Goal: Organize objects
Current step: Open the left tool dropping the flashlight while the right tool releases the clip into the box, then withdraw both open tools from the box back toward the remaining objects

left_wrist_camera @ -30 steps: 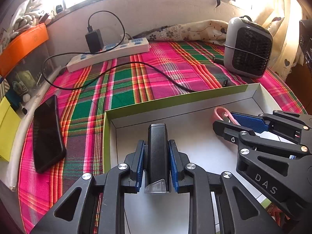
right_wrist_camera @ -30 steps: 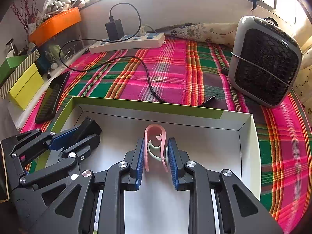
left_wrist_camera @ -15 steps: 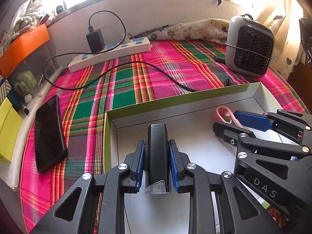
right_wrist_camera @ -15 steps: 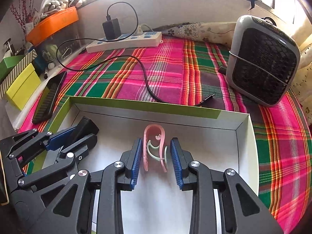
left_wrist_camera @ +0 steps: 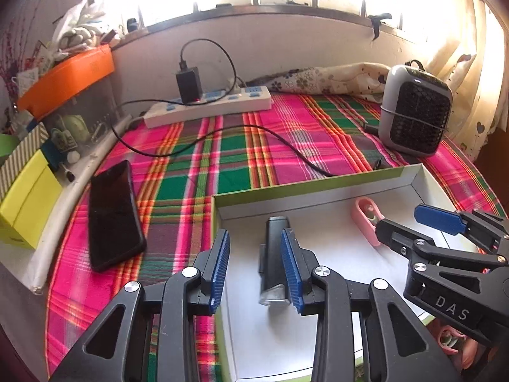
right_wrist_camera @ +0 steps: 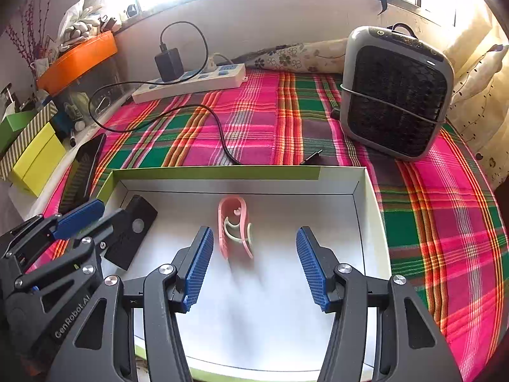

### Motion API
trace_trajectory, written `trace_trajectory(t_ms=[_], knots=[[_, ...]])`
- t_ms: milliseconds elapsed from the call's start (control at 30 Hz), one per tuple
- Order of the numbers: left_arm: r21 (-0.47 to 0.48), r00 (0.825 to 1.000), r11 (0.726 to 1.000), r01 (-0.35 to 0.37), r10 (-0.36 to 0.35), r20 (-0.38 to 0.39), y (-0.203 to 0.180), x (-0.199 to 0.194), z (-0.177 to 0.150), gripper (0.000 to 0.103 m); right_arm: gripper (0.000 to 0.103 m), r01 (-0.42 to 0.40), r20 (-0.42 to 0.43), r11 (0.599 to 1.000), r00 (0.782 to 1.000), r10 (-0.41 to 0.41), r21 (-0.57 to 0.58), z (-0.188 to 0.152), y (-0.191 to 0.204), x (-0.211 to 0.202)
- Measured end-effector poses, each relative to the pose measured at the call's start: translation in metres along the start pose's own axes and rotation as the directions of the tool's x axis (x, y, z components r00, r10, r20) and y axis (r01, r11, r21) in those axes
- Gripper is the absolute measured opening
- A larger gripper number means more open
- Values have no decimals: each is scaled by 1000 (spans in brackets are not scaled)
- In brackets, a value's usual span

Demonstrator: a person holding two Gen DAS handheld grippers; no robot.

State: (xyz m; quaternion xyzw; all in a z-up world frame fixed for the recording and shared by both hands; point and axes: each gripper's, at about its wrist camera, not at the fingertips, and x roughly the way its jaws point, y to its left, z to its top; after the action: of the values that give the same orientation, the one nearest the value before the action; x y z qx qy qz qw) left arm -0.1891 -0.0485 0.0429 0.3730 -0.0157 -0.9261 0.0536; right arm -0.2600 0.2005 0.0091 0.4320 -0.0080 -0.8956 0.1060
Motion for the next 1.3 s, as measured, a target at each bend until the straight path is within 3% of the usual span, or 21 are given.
trace_trajectory(t_ms=[267, 533, 1300], knots=[[9, 991, 997, -73, 72, 117, 0, -45, -5, 33, 55, 15, 77, 1000, 997, -16, 5, -12, 6, -36], [34, 978, 994, -107, 99, 186, -7, -79, -20, 33, 55, 36, 147, 999, 989, -34, -5, -31, 13, -72], [50, 981, 996, -77, 67, 181, -16, -105, -44, 33, 55, 28, 164, 1000, 986, -27, -5, -67, 17, -97]])
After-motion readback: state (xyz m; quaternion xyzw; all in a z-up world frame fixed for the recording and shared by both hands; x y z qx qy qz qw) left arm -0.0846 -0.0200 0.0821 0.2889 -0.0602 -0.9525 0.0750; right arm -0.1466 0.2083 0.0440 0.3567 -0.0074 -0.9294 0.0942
